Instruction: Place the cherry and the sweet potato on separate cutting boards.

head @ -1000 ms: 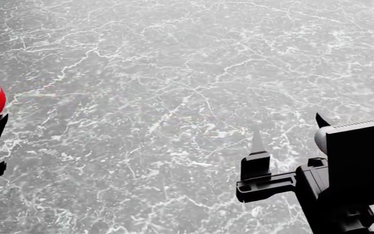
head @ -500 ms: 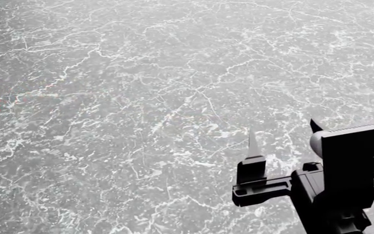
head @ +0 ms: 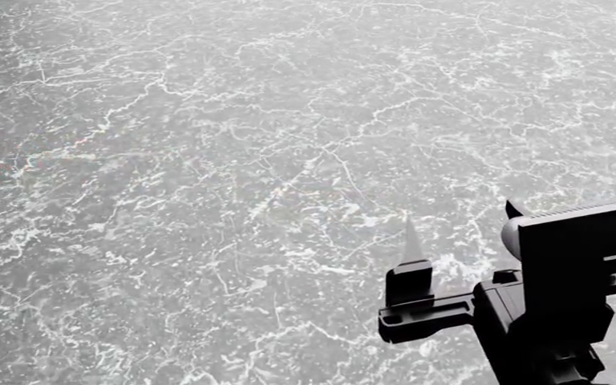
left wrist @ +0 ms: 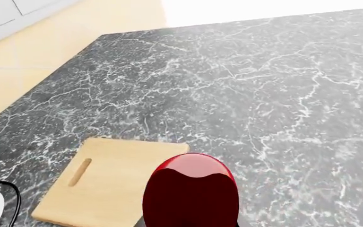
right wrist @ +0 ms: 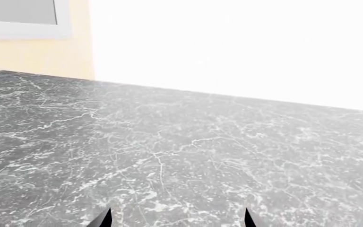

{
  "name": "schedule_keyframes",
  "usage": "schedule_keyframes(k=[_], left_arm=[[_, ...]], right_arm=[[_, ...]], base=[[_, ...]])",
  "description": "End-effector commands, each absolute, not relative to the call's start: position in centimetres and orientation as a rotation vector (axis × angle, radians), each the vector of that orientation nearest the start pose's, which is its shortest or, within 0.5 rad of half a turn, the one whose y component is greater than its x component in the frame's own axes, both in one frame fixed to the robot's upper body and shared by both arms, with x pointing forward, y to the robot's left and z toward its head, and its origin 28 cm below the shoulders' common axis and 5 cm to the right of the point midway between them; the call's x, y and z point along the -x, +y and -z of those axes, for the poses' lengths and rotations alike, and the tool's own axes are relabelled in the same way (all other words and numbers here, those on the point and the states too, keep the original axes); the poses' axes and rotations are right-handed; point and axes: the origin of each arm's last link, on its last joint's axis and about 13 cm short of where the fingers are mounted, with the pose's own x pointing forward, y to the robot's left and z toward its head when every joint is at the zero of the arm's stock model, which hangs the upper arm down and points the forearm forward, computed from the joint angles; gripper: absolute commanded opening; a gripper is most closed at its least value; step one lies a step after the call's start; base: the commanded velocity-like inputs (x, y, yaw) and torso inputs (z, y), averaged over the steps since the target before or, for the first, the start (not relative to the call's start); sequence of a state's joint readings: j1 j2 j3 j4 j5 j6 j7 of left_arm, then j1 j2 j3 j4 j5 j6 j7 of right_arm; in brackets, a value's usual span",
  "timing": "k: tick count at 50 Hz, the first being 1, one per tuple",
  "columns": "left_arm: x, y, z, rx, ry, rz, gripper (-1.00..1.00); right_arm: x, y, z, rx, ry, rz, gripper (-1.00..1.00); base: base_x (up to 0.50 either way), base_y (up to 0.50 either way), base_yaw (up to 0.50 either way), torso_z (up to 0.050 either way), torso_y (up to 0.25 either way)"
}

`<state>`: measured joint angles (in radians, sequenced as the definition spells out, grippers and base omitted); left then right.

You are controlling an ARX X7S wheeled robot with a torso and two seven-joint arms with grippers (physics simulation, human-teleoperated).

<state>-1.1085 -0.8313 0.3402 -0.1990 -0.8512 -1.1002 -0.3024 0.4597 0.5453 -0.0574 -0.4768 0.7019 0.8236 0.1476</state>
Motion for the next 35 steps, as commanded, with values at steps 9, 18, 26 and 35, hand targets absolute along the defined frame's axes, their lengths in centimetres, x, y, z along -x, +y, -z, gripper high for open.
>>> schedule_keyframes(k=[9, 18, 26, 35], left_arm=[[-35.0, 39.8, -27.3, -0.09, 0.349, -0.364, -1.0], [-35.3, 39.8, -26.0, -0.098, 0.381, -0.363, -1.0], [-35.1, 40.3, -25.7, -0.099, 0.387, -0.376, -1.0], [-34.9, 40.2, -25.3, -0.098, 0.396, -0.388, -1.0]], right_arm=[[-25.5, -15.7, -18.0, 0.053, 0.011, -0.23, 1.0], [-24.8, -15.9, -18.3, 0.059, 0.003, -0.228, 1.0], [-24.9, -15.8, -18.4, 0.07, -0.003, -0.235, 1.0], [-24.9, -15.8, -18.4, 0.078, -0.009, -0.238, 1.0]], base=[[0.0, 0.0, 0.0, 0.0, 0.0], [0.0, 0.0, 0.0, 0.0, 0.0], [0.12, 0.0, 0.0, 0.0, 0.0], [0.17, 0.0, 0.0, 0.0, 0.0]])
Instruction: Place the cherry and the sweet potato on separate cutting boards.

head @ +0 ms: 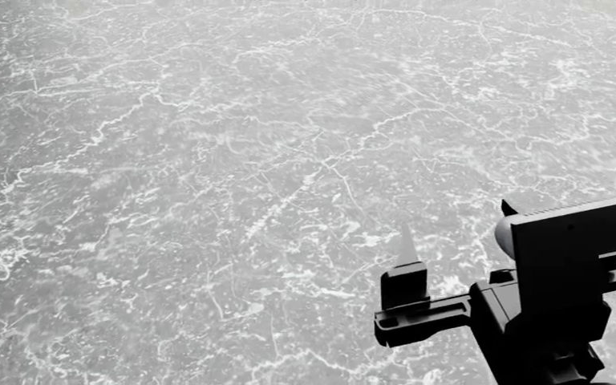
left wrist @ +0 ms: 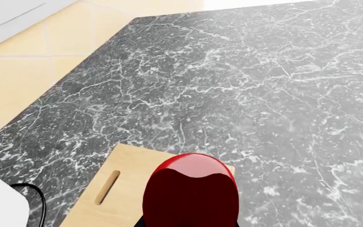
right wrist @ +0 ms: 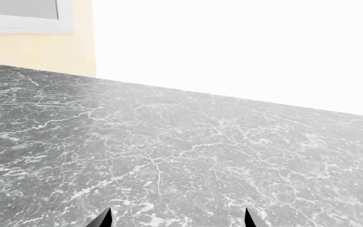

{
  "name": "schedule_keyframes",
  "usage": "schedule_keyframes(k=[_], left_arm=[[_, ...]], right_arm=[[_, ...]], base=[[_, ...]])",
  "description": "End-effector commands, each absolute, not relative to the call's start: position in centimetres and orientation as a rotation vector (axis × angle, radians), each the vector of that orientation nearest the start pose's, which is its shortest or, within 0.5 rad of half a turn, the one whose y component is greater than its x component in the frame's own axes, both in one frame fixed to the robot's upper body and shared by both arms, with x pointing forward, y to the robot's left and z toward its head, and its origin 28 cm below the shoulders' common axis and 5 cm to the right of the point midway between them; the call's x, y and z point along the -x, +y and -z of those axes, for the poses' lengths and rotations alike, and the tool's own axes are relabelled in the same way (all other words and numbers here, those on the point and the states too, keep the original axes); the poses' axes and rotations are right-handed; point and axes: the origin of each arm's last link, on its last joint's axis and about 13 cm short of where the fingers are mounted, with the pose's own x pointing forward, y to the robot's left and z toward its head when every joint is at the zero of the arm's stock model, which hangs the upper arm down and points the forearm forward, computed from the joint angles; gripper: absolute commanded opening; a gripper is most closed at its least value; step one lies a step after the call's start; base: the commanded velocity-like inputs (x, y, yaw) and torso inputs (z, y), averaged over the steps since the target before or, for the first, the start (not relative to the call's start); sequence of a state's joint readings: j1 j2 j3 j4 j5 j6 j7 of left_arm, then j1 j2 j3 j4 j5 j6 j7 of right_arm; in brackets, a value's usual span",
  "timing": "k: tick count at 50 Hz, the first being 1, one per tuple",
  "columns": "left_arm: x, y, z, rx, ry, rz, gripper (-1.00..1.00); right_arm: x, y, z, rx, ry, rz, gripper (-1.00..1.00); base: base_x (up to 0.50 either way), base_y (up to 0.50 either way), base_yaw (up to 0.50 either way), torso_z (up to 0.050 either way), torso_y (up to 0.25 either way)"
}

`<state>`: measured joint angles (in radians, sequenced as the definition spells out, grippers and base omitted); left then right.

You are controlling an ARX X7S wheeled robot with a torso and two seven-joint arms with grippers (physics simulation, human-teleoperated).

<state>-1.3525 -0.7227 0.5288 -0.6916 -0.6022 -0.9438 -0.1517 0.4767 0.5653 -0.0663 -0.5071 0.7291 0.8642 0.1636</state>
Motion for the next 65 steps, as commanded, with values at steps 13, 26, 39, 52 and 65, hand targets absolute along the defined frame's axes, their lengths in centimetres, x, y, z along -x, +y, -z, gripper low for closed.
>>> schedule_keyframes(k=[13, 26, 39, 52, 65], left_arm=[[-34.3, 40.8, -24.8, -0.092, 0.413, -0.409, -1.0], [-34.6, 40.7, -24.9, -0.098, 0.419, -0.396, -1.0], [-34.1, 40.9, -23.8, -0.093, 0.439, -0.4, -1.0], [-34.7, 40.1, -22.2, -0.075, 0.478, -0.344, -1.0], [-34.9, 40.1, -19.7, -0.056, 0.537, -0.322, -1.0]], right_arm=[[-24.7, -15.9, -18.6, 0.099, -0.012, -0.246, 1.0], [-24.7, -15.9, -18.4, 0.095, -0.016, -0.245, 1.0], [-24.7, -16.1, -18.4, 0.059, -0.026, -0.229, 1.0], [-24.5, -16.2, -18.6, 0.061, -0.021, -0.222, 1.0], [-24.5, -16.2, -18.1, 0.049, -0.014, -0.226, 1.0]], base=[[0.01, 0.0, 0.0, 0.0, 0.001], [0.37, 0.19, 0.0, 0.0, 0.0], [0.02, 0.37, 0.0, 0.0, 0.002], [0.0, 0.0, 0.0, 0.0, 0.0], [0.0, 0.0, 0.0, 0.0, 0.0]])
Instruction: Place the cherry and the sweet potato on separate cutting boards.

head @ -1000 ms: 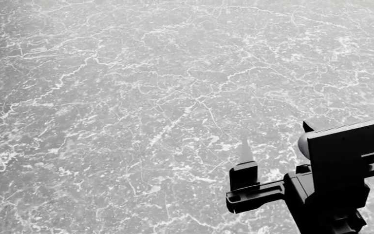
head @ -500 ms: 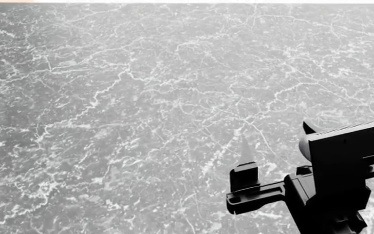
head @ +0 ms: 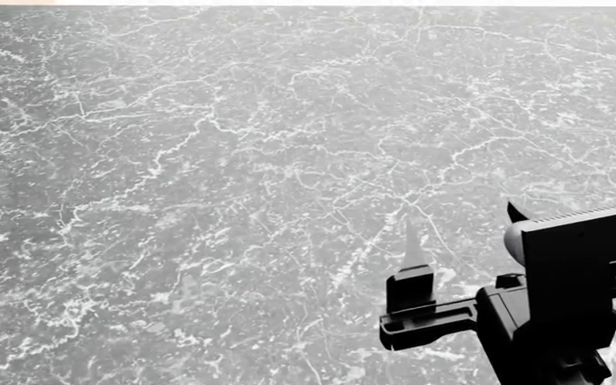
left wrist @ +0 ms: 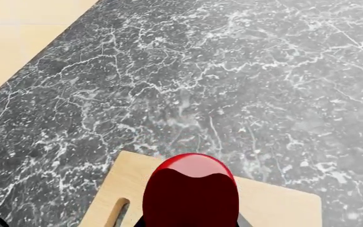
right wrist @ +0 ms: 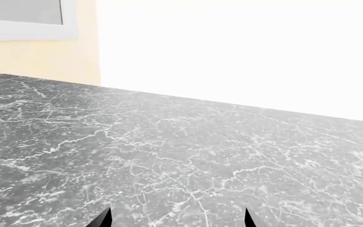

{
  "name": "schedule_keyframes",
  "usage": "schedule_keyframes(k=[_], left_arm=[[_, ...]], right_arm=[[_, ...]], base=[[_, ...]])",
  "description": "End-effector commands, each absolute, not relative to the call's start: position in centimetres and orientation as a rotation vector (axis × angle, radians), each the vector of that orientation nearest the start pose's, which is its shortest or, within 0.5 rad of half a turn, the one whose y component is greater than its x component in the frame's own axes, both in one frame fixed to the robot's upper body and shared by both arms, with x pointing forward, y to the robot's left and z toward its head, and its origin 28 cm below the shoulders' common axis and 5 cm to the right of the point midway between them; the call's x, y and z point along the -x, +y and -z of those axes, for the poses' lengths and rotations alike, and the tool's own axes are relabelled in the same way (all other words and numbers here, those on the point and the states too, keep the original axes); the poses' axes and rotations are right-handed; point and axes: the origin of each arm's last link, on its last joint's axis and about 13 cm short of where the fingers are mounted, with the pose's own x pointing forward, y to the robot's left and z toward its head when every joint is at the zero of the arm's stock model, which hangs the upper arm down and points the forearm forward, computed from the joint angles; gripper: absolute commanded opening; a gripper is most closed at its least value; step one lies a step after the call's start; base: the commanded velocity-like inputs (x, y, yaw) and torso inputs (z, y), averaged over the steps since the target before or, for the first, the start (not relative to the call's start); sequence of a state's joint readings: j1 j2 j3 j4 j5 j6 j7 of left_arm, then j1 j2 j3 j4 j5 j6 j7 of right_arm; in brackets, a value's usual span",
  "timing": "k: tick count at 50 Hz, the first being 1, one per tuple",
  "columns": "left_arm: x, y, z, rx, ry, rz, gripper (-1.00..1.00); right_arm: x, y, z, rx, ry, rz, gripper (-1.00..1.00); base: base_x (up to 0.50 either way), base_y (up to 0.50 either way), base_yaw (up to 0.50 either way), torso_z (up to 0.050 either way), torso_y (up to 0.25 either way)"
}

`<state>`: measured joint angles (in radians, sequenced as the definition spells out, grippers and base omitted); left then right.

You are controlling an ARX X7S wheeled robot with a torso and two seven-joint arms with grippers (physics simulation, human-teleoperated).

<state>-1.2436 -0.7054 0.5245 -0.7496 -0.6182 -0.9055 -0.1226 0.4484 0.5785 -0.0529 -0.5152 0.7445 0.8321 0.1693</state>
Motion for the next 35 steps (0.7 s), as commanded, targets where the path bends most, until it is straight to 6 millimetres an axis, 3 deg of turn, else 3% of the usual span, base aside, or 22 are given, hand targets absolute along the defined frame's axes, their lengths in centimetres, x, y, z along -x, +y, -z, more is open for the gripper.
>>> schedule_keyframes(k=[1, 17, 29, 35], left_arm=[[-34.9, 40.1, -19.4, -0.054, 0.544, -0.324, -1.0], [-34.8, 39.8, -16.4, -0.057, 0.614, -0.316, -1.0], [-34.8, 39.7, -16.2, -0.065, 0.631, -0.303, -1.0], [-34.8, 39.6, -17.0, -0.071, 0.618, -0.295, -1.0]], right_arm=[[-24.4, -16.2, -18.1, 0.048, -0.016, -0.226, 1.0], [-24.2, -16.5, -18.1, 0.048, -0.016, -0.219, 1.0], [-24.2, -16.4, -18.0, 0.045, -0.015, -0.217, 1.0], [-24.2, -16.4, -18.1, 0.047, -0.016, -0.218, 1.0]], base=[[0.0, 0.0, 0.0, 0.0, 0.0], [0.0, 0.0, 0.0, 0.0, 0.0], [0.0, 0.0, 0.0, 0.0, 0.0], [0.0, 0.0, 0.0, 0.0, 0.0]])
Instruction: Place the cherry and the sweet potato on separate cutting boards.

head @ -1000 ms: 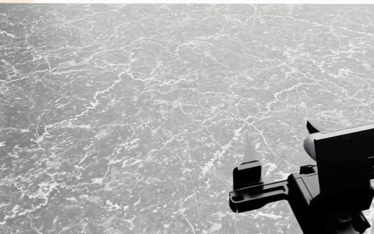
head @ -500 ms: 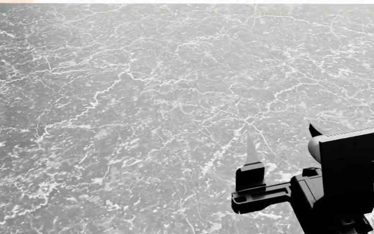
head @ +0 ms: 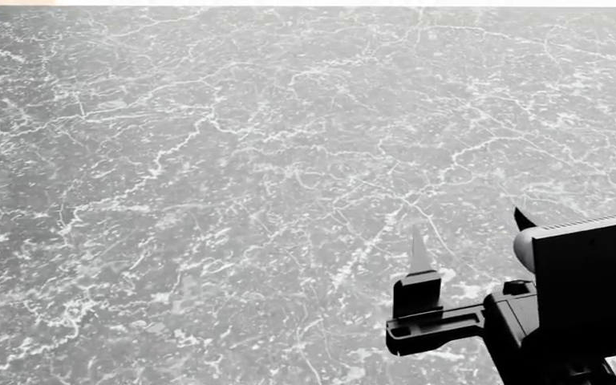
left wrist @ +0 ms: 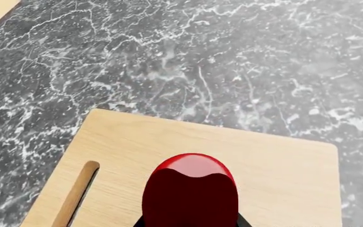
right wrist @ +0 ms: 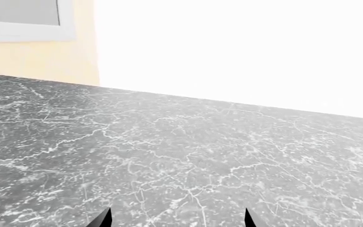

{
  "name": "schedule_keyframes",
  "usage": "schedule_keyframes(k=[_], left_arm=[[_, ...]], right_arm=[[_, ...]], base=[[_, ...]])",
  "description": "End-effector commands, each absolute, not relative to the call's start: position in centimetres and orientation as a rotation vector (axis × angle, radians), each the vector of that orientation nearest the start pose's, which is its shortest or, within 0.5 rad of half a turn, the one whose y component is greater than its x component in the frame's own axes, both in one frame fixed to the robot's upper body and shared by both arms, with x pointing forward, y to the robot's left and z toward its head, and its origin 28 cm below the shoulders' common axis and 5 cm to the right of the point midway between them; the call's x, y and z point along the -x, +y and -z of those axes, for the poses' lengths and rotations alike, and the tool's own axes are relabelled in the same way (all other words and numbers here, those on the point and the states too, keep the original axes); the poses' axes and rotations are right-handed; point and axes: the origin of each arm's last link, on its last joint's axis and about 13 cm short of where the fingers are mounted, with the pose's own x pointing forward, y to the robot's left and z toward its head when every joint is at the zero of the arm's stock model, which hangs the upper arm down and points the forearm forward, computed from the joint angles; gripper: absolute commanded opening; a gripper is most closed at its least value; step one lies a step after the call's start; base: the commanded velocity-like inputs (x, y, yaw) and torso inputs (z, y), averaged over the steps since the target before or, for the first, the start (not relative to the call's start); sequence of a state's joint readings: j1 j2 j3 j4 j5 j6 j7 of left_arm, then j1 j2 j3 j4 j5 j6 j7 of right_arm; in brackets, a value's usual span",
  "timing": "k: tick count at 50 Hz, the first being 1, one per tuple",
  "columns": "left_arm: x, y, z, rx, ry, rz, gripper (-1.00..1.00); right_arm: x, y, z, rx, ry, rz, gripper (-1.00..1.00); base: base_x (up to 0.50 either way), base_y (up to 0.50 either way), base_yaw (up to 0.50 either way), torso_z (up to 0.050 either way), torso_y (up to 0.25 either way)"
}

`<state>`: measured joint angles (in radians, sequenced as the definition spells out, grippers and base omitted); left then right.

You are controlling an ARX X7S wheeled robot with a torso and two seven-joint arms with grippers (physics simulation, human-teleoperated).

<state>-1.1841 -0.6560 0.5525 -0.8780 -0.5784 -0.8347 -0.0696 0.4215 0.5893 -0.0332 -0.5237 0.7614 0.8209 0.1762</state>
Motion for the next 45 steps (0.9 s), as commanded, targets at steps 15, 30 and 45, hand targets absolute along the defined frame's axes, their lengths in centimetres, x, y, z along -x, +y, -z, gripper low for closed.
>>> schedule_keyframes(k=[15, 30, 45], left_arm=[[-33.2, 38.3, -23.5, -0.146, 0.458, -0.294, 1.0], [-32.0, 37.7, -27.0, -0.165, 0.352, -0.31, 1.0], [-31.6, 35.6, -30.8, -0.165, 0.196, -0.221, 1.0]], right_arm=[[-24.3, -16.0, -19.5, 0.047, -0.044, -0.237, 1.0], [-24.3, -16.0, -19.5, 0.041, -0.051, -0.241, 1.0], [-25.5, -16.1, -22.0, 0.051, -0.111, -0.245, 1.0]], base=[[0.0, 0.0, 0.0, 0.0, 0.0], [0.0, 0.0, 0.0, 0.0, 0.0], [0.0, 0.0, 0.0, 0.0, 0.0]])
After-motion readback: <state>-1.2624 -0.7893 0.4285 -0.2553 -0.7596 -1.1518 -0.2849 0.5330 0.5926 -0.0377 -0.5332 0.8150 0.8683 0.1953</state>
